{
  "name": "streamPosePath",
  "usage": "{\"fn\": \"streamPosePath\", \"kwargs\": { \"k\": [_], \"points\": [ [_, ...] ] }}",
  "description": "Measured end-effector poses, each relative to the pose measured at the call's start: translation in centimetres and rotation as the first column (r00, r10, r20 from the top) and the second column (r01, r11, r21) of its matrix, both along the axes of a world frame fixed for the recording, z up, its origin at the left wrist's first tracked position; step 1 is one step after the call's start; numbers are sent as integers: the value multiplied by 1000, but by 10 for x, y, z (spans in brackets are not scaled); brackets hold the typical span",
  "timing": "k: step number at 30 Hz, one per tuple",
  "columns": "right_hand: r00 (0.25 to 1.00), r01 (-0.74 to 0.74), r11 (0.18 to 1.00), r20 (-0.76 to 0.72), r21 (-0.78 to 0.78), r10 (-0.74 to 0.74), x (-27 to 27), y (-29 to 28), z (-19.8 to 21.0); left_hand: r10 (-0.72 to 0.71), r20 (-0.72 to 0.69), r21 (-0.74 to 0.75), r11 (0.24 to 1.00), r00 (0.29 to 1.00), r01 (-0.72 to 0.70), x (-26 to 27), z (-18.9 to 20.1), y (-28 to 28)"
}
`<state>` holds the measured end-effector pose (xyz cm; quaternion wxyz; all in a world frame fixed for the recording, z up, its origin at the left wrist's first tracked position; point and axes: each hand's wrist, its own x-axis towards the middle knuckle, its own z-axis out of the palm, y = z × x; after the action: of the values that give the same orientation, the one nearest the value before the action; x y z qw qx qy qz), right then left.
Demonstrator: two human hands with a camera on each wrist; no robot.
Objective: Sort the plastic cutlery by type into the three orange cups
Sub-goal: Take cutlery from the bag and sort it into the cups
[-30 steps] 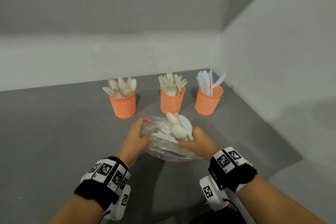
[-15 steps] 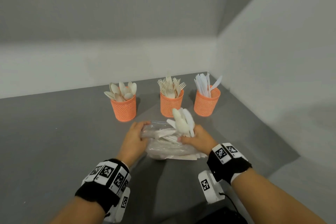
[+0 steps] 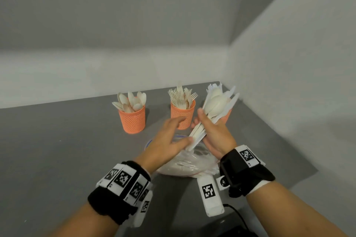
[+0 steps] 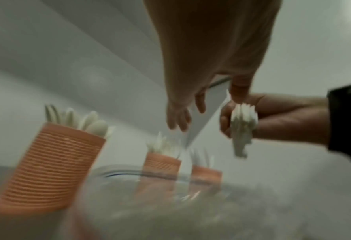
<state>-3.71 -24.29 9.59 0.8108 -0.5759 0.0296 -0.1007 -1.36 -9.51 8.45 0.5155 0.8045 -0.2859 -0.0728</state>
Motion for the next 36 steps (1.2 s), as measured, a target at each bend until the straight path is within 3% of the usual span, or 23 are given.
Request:
{"fn": "streamPosePath", "kwargs": {
  "k": [3, 7, 10, 15, 17, 26, 36],
  "points": [
    [992, -117, 981, -62, -156, 109, -2, 18, -2, -178, -282, -186, 974, 943, 128, 1, 14, -14],
    [971, -234, 850, -163, -471, 177, 0, 18, 2, -260, -421, -278, 949, 869, 150, 1, 12, -12],
    [971, -241, 769, -151, -592, 187, -5, 15, 8, -279, -479, -358, 928, 832, 105, 2, 10, -7],
    [996, 9, 864, -72, -503, -52, -2, 21, -1, -271, -506, -459, 889, 819, 11, 7, 3, -7],
    [993, 73, 854, -40, -515, -109, -2, 22, 2, -258, -488, -461, 887, 834, 5, 8, 1, -7],
    [995, -73, 931, -94, -358, 41, -2, 21, 7, -213, -522, -484, 871, 826, -81, 14, -3, -6],
    [975, 164, 899, -74, -405, -211, 7, 23, 2, -136, -507, -448, 885, 851, -126, 14, -6, -9]
  ]
}}
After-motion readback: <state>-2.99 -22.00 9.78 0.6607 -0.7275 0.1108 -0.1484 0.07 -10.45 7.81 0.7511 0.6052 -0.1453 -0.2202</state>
